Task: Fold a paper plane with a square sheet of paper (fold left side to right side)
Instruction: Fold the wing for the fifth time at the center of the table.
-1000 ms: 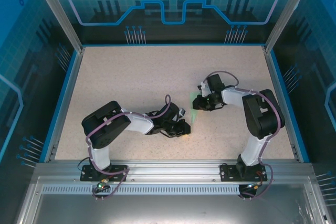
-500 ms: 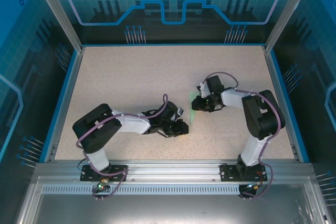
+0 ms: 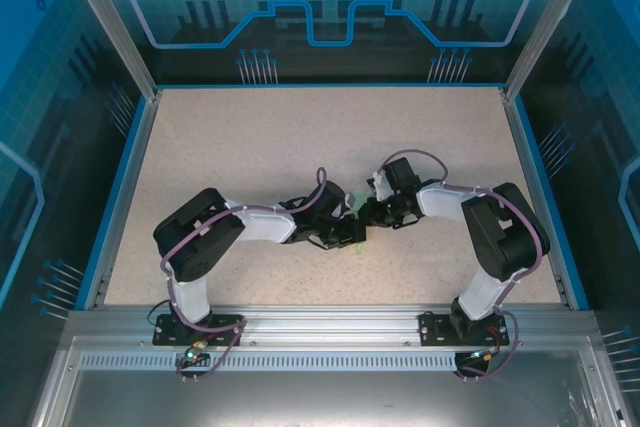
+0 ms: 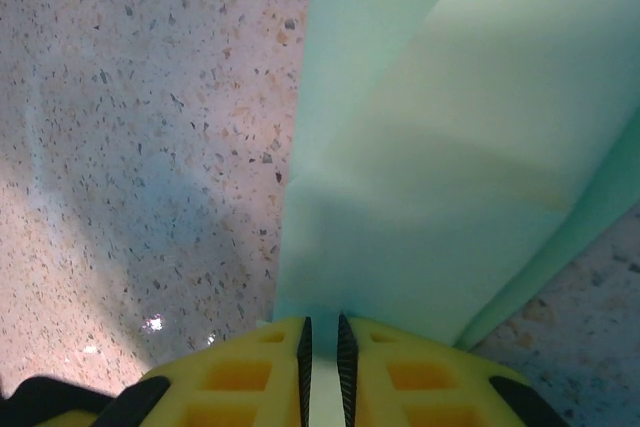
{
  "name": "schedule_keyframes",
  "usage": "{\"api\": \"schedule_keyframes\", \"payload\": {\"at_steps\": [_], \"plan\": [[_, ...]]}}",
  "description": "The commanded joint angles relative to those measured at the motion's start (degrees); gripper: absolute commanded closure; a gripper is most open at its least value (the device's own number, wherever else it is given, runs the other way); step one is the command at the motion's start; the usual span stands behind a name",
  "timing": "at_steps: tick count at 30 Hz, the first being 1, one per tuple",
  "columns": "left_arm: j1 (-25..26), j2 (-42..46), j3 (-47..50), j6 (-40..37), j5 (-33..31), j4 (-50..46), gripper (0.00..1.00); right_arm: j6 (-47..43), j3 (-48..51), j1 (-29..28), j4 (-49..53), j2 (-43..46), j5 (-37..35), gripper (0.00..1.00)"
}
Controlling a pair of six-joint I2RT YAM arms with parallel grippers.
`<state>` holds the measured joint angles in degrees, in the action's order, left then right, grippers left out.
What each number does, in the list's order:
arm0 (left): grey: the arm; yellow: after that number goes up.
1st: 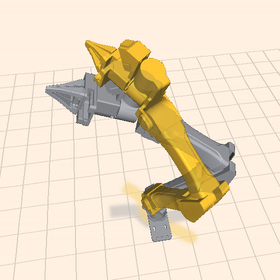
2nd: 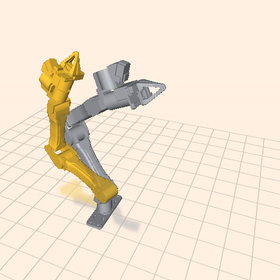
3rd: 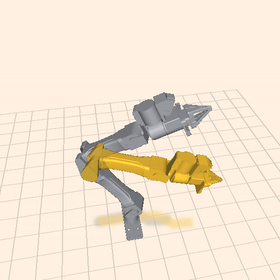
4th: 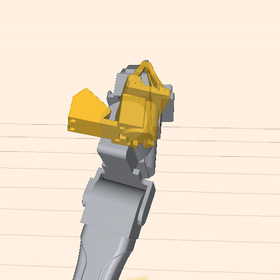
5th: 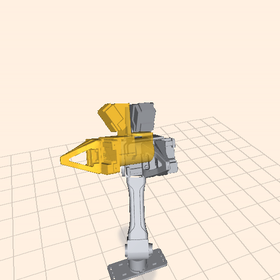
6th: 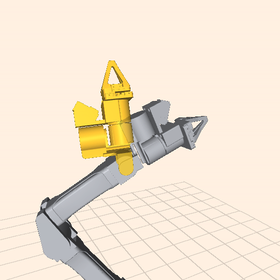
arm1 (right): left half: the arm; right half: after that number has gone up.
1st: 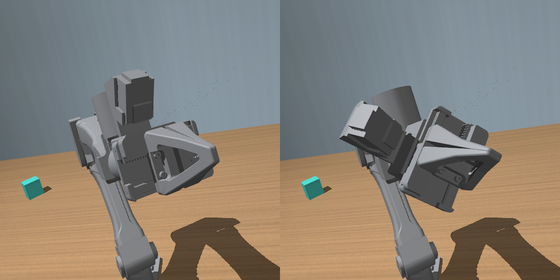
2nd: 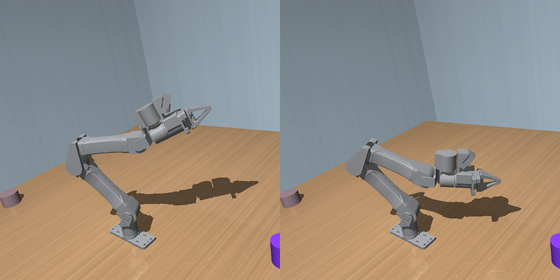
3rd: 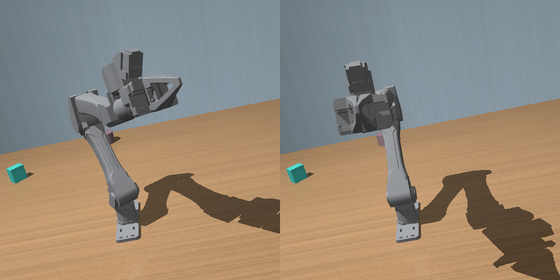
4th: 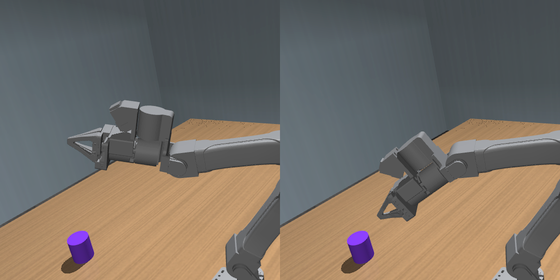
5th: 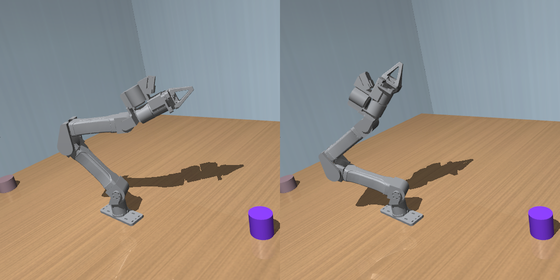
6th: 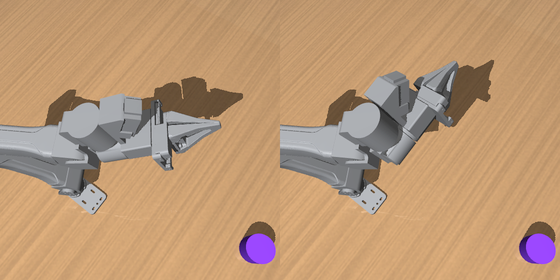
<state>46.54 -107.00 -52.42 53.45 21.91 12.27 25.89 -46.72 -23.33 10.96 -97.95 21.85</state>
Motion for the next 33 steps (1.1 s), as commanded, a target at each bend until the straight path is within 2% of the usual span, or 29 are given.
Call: {"api": "schedule_keyframes", "payload": {"at_steps": [1,14,22,33], "plan": [[-0.12,-2.43,-2.47,-1.59,1.7,-0.3,0.8,1.0,1.83,-1.36,5.34,-0.35,-0.24,0.81],[0.44,-5.94,-0.69,-1.69,-2.46,-5.91,0.83,-0.46,-0.25,-1.13,6.58,0.4,-1.48,0.81],[1.01,-6.37,2.97,-0.04,-3.96,-6.16,0.88,-2.6,-2.99,1.65,6.63,-0.38,-2.55,0.82],[1.09,-6.47,2.21,-0.29,-4.77,-9.11,0.9,-5.09,-8.22,3.81,8.5,-3.76,-5.47,0.83]]}}
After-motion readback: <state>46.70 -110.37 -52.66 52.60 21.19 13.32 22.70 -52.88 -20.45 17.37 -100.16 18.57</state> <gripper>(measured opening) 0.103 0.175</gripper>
